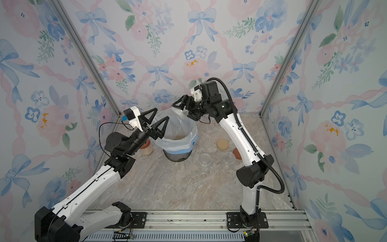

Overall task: Empty moldy rice from jars
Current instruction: Place the jar at the center of the board.

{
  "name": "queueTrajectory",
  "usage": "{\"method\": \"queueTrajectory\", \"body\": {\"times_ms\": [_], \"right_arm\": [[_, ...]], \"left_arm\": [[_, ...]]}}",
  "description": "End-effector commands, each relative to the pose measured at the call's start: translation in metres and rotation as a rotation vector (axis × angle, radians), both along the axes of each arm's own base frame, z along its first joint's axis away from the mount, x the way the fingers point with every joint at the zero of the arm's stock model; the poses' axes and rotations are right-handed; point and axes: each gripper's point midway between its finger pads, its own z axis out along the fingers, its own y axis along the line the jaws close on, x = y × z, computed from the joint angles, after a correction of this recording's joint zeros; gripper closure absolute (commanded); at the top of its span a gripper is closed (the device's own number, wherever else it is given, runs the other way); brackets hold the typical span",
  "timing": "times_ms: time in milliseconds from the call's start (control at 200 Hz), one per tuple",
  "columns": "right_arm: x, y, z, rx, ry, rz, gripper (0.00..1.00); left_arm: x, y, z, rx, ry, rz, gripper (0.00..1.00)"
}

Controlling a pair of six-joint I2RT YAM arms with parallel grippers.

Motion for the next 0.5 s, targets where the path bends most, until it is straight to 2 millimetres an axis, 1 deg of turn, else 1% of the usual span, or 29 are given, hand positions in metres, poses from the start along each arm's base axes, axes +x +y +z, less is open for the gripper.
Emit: {"method": "queueTrajectory", "body": {"times_ms": [0, 160, 190, 210, 230, 345, 495], "right_arm": [[-0.016, -0.032, 0.015, -0.115, -0.125, -0.025, 1.00], [-0.026, -0.063, 0.001, -0.240, -0.181, -0.074, 1.00], [-0.028, -0.070, -0.002, -0.259, -0.185, -0.089, 1.00], [-0.027, -0.073, -0.008, -0.274, -0.179, -0.098, 1.00], [-0.032, -0.080, -0.004, -0.275, -0.196, -0.111, 1.00], [-0.037, -0.108, -0.013, -0.329, -0.224, -0.181, 1.00], [-0.035, -0.145, -0.033, -0.449, -0.243, -0.268, 1.00]], "left_arm": [[-0.003, -0.001, -0.019, 0.083, 0.041, -0.004, 0.02], [-0.010, 0.001, -0.030, 0.139, 0.065, -0.002, 0.02], [-0.012, 0.001, -0.030, 0.145, 0.066, -0.002, 0.02], [-0.013, 0.002, -0.031, 0.149, 0.068, -0.001, 0.02], [-0.014, 0.002, -0.031, 0.152, 0.067, 0.000, 0.02], [-0.017, 0.002, -0.036, 0.180, 0.078, -0.006, 0.02], [-0.019, 0.002, -0.041, 0.203, 0.095, -0.007, 0.02]]}}
